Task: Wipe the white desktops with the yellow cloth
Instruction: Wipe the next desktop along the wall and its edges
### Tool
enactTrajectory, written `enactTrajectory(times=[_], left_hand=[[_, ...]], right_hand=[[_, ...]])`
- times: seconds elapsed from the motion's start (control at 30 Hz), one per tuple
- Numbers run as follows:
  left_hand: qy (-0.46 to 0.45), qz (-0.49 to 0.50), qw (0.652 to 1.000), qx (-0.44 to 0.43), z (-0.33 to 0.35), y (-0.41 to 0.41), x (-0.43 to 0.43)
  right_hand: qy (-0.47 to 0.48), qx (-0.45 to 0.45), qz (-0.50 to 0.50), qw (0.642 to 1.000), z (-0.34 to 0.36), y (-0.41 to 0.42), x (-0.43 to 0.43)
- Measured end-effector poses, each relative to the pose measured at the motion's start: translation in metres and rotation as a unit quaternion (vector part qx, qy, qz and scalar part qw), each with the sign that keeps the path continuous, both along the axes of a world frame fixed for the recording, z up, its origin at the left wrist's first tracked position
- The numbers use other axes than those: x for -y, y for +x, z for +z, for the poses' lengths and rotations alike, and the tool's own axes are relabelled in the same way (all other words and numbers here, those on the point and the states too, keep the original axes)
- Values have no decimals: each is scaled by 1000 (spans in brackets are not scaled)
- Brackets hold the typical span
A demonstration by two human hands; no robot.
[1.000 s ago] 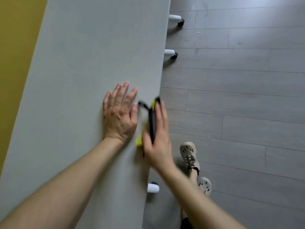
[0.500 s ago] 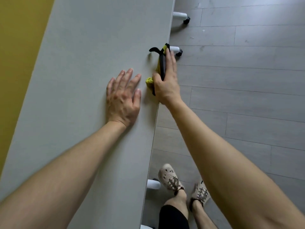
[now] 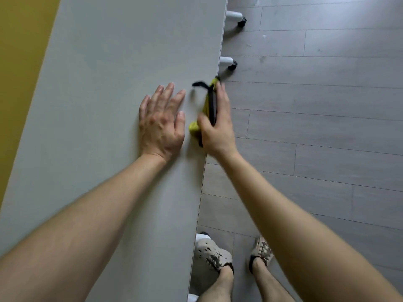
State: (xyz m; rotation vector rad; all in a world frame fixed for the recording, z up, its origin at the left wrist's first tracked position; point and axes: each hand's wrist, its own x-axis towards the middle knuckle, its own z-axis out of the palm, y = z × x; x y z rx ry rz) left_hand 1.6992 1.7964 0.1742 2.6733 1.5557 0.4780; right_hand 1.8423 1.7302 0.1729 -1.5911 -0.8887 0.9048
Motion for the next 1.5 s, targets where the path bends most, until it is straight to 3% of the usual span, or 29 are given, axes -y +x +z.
enactTrajectory(times=[0.13, 0.43, 0.73, 0.9, 1.1, 1.2, 1.4, 1.5], left_hand=[[-7, 0, 1000, 2, 1, 2, 1], [-18, 0, 1000, 14, 6, 4, 4], [35, 14, 996, 81, 16, 1, 8], [-67, -16, 995, 72, 14, -21, 46], [-84, 20, 996, -2, 30, -120, 196], [-94, 25, 994, -51, 31, -155, 252], [-82, 31, 995, -45, 21, -157, 264], [-73, 27, 996, -38, 18, -159, 261]], right_hand=[[-1, 25, -5, 1000, 0, 16, -25], [-20, 10, 45, 999, 20, -85, 165], [-11, 31, -28, 999, 4, -14, 17], [16, 4, -2, 1000, 5, -69, 123], [-13, -29, 82, 996, 18, -121, 253], [-5, -22, 77, 997, 16, -108, 223], [-17, 12, 9, 1000, 12, -36, 81], [-17, 31, 4, 999, 13, -44, 93]])
